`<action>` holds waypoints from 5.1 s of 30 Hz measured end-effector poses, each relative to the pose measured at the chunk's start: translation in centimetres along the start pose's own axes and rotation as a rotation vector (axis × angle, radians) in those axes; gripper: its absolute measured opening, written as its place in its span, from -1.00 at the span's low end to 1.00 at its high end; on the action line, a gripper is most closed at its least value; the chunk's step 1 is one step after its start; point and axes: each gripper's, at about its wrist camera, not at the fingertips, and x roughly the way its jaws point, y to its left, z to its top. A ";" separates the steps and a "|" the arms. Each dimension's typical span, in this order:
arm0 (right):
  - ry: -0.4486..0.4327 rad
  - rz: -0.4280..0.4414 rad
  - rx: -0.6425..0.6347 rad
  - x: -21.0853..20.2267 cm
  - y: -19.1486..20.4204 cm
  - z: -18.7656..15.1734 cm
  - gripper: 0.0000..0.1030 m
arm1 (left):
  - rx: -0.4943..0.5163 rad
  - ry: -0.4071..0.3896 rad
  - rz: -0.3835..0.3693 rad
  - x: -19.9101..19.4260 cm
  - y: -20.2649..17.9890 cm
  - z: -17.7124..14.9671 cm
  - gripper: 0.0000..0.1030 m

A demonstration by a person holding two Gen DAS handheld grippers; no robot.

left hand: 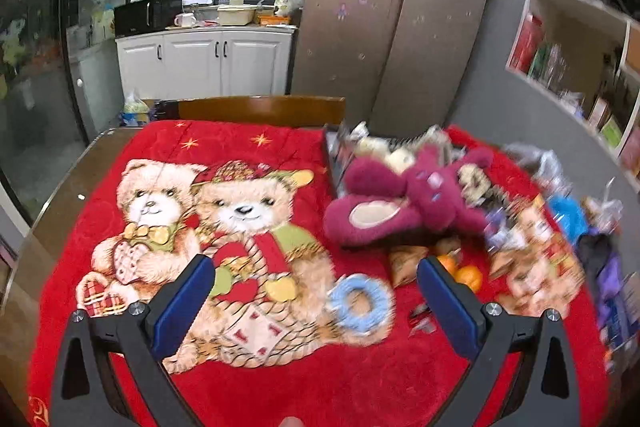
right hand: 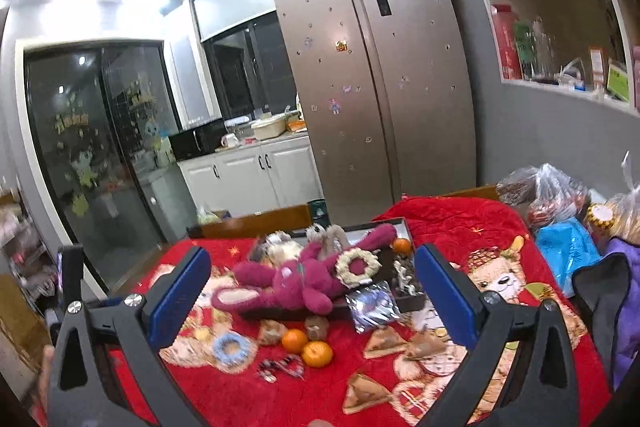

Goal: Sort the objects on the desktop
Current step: 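Withdraw both open tools from the box back over the quilt, then grasp the blue crocheted scrunchie with the left tool while the right tool grasps the wrapped pastry, then lift the blue scrunchie and wrapped pastry and carry them over the black box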

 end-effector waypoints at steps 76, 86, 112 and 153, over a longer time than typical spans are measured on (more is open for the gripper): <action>0.526 -0.221 -0.121 14.4 -0.9 -18.2 0.14 | 0.159 0.162 0.028 11.6 -1.3 -4.8 0.43; 0.491 -0.227 -0.084 13.0 -1.0 -18.3 0.14 | 0.180 0.148 0.014 11.0 -3.1 -4.6 -0.78; 0.390 -0.102 0.081 9.1 -1.0 -15.6 0.13 | 0.125 0.026 -0.113 4.2 -2.2 -0.6 -0.79; 0.167 0.027 0.063 9.6 -0.1 -0.1 0.13 | 0.125 -0.091 -0.088 3.1 -8.5 6.9 -0.79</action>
